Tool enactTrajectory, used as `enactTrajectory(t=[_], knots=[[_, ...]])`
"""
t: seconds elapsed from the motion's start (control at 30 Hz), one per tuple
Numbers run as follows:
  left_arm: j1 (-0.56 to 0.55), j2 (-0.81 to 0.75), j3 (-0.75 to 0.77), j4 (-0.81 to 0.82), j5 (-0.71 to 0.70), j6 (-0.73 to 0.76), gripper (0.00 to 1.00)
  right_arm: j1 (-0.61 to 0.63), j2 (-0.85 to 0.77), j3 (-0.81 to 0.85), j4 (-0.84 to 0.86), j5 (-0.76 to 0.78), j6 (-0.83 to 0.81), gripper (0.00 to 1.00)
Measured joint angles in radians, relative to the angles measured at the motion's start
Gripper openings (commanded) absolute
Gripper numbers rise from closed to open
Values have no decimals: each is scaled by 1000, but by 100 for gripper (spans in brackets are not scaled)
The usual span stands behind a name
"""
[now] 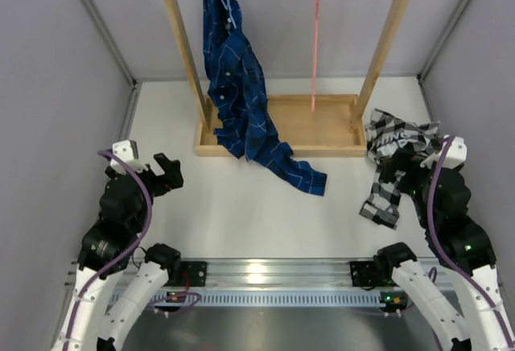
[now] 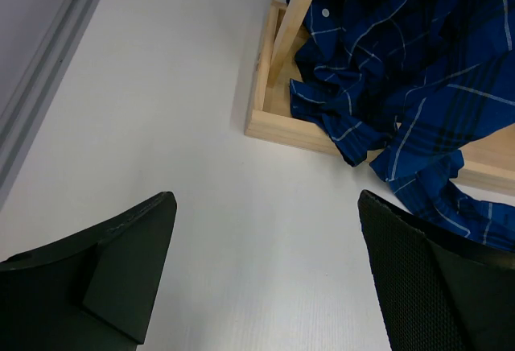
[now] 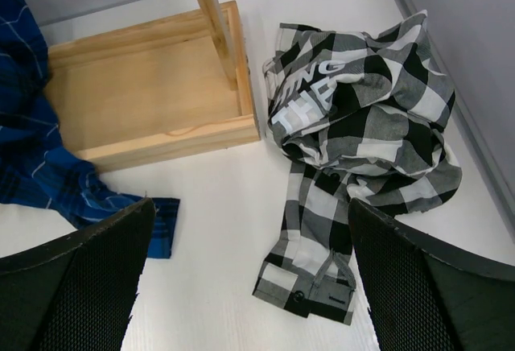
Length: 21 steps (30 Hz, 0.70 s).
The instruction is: Place the shirt on the hanger
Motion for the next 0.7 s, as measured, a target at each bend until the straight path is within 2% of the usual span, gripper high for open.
enactTrajectory(t=[0.3, 0.47, 0.57, 0.7], knots=[[0, 0, 0, 0, 0, 1, 98, 0, -29, -1, 2, 21, 14, 99], [0, 0, 0, 0, 1, 1, 98, 0, -18, -90, 92, 26, 135, 99], [0, 0, 0, 0, 6, 1, 98, 1, 89, -163, 131, 73, 209, 99], [0, 2, 0, 1, 26, 2, 98, -51, 406, -165, 197, 138, 247, 99]])
